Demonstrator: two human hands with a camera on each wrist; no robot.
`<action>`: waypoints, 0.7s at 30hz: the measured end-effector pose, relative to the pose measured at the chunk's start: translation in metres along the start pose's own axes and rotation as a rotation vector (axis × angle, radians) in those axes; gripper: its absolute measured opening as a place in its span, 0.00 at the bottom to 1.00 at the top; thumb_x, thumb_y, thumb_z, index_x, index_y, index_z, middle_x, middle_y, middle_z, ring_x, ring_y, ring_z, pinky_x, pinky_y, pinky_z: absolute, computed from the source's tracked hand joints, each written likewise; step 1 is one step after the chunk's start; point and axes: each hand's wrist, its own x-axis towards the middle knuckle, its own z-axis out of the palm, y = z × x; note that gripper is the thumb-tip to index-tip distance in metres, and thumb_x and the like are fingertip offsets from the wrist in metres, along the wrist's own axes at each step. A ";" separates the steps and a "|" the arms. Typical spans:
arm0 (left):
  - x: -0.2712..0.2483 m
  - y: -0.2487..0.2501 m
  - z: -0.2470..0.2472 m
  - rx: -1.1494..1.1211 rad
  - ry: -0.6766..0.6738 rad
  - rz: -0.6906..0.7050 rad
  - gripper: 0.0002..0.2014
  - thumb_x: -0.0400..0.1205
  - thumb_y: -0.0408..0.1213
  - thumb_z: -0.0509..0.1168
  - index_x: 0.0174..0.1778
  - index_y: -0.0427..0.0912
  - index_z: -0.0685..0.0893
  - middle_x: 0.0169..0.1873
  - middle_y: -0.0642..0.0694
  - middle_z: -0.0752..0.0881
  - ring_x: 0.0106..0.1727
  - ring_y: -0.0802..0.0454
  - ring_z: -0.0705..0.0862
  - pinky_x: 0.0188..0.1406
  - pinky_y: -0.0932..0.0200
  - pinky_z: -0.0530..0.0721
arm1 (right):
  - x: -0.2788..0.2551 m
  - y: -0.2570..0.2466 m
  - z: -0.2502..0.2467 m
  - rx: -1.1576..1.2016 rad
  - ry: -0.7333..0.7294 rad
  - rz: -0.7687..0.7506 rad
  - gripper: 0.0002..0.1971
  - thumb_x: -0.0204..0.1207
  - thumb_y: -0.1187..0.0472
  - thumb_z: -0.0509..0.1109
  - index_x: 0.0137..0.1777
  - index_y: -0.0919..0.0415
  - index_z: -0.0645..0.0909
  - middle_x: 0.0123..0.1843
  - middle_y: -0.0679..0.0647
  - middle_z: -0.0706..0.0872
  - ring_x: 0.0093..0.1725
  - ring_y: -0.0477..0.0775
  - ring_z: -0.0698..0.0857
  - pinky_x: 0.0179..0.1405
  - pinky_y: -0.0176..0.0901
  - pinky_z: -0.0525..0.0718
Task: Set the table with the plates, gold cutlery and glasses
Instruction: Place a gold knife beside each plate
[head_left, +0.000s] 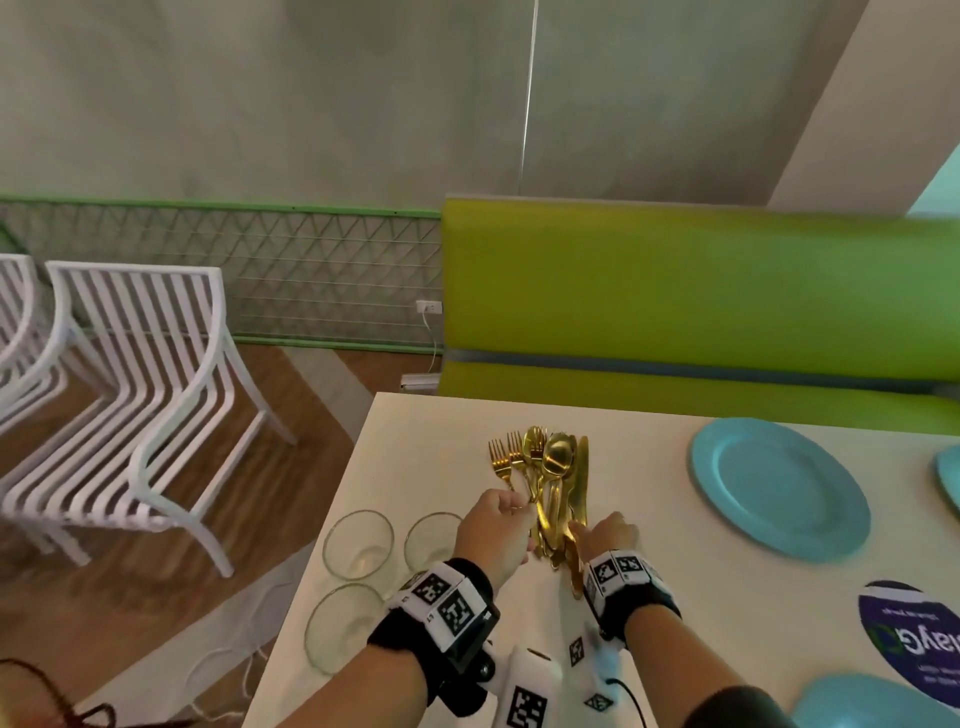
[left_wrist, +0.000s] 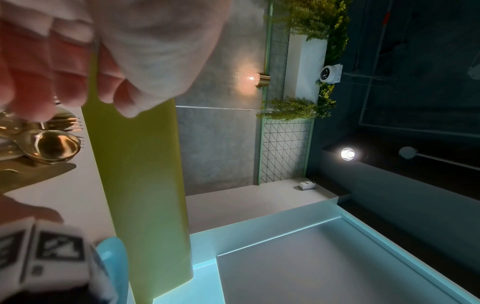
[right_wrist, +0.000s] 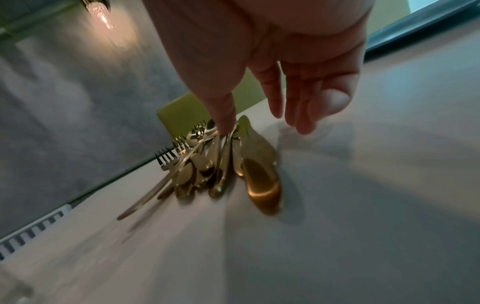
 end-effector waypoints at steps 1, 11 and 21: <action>0.006 -0.001 0.002 -0.001 0.000 -0.005 0.10 0.83 0.39 0.61 0.59 0.43 0.78 0.47 0.49 0.82 0.41 0.54 0.83 0.53 0.54 0.86 | 0.007 -0.005 0.003 0.005 0.017 -0.004 0.27 0.72 0.44 0.70 0.60 0.66 0.77 0.56 0.62 0.83 0.53 0.62 0.85 0.49 0.47 0.85; 0.039 0.002 0.011 -0.003 0.002 -0.011 0.02 0.83 0.39 0.62 0.45 0.51 0.78 0.47 0.48 0.82 0.36 0.55 0.83 0.53 0.52 0.85 | 0.024 -0.026 0.006 -0.034 0.040 -0.009 0.22 0.77 0.52 0.66 0.65 0.65 0.70 0.62 0.63 0.77 0.62 0.65 0.81 0.60 0.53 0.82; 0.047 0.005 0.028 0.035 -0.054 0.003 0.03 0.83 0.38 0.61 0.44 0.50 0.77 0.43 0.53 0.82 0.38 0.55 0.83 0.50 0.54 0.86 | 0.030 -0.022 0.003 -0.140 0.069 0.001 0.16 0.77 0.57 0.65 0.62 0.63 0.76 0.59 0.59 0.78 0.58 0.59 0.83 0.57 0.49 0.82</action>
